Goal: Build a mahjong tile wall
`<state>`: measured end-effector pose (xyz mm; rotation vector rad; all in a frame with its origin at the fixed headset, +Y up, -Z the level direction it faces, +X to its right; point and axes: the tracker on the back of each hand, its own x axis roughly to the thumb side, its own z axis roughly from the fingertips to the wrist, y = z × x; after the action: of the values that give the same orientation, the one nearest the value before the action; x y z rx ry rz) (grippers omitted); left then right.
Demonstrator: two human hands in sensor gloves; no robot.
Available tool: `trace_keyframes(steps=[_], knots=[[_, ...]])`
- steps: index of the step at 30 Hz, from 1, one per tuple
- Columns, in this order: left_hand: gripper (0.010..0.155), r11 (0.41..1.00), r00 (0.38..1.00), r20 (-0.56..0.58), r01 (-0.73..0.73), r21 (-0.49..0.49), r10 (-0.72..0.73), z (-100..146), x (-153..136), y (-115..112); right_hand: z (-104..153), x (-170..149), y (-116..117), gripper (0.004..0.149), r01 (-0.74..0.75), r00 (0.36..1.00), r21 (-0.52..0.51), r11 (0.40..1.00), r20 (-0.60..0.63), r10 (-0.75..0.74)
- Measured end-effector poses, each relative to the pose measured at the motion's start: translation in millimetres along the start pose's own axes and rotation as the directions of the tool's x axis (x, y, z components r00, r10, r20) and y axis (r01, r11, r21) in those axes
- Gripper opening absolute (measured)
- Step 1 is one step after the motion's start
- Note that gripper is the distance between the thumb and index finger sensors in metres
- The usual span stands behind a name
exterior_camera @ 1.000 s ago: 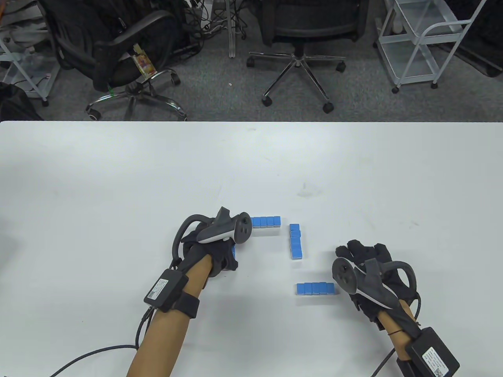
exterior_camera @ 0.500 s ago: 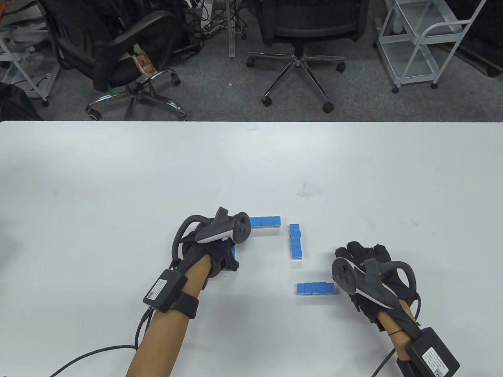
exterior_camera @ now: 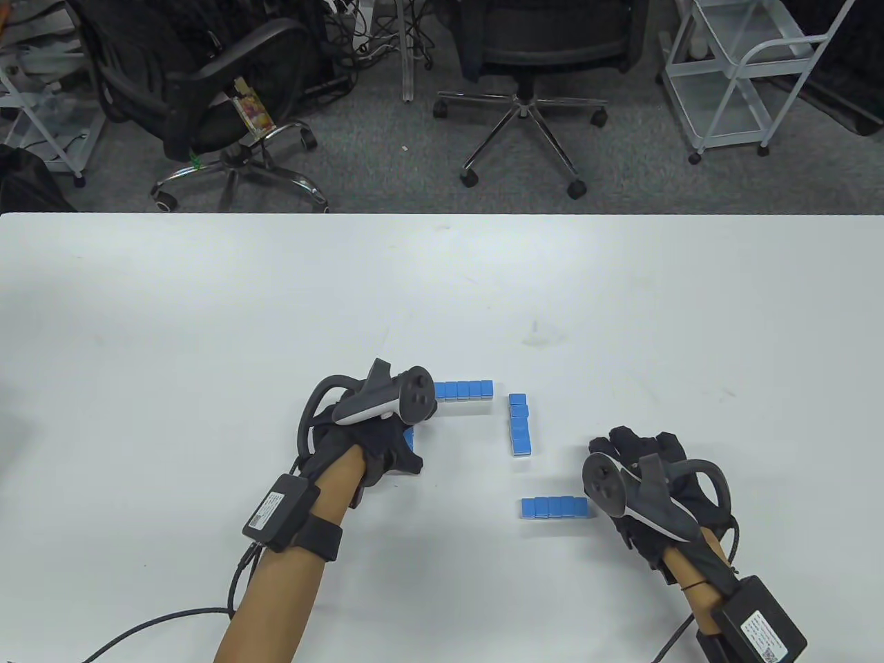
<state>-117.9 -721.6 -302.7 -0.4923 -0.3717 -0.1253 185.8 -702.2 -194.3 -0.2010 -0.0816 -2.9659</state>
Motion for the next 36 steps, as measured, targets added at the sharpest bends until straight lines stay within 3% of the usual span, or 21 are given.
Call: trace_keyframes(steps=[5, 10, 15, 19, 23, 27, 29, 36], knots=[[0.089, 0.998, 1.0, 0.025, -0.011, 0.07, 0.009, 21, -4, 9, 0, -2, -2, 0.062, 0.008, 0.999, -0.002, 1.0, -0.032, -0.008], [0.085, 0.988, 1.0, 0.005, -0.023, 0.15, 0.023, 53, -16, 10, -2, -7, 1, 0.07, 0.178, 0.982, 0.079, 0.981, -0.072, -0.172], [0.078, 0.973, 0.999, -0.052, 0.021, 0.228, -0.009, 83, -32, 1, -6, 1, 11, 0.074, 0.171, 0.984, 0.121, 0.978, -0.076, -0.163], [0.074, 0.958, 0.992, -0.122, 0.012, 0.288, 0.024, 105, -55, -17, -8, 8, 22, 0.084, 0.265, 0.963, 0.259, 0.929, -0.115, -0.242], [0.072, 0.942, 0.981, -0.189, 0.028, 0.333, 0.038, 111, -80, -39, -11, 14, 26, 0.089, 0.332, 0.94, 0.33, 0.884, -0.191, -0.282], [0.071, 0.95, 0.971, -0.209, -0.049, 0.307, 0.118, 107, -103, -61, -10, 23, 29, 0.091, 0.39, 0.914, 0.382, 0.838, -0.273, -0.301], [0.071, 0.956, 0.97, -0.203, -0.075, 0.285, 0.136, 107, -108, -62, -9, 31, 30, 0.092, 0.381, 0.916, 0.381, 0.843, -0.283, -0.286], [0.07, 0.918, 0.962, -0.14, -0.17, 0.359, 0.233, 111, -113, -57, -10, 55, 30, 0.092, 0.312, 0.93, 0.375, 0.873, -0.311, -0.199]])
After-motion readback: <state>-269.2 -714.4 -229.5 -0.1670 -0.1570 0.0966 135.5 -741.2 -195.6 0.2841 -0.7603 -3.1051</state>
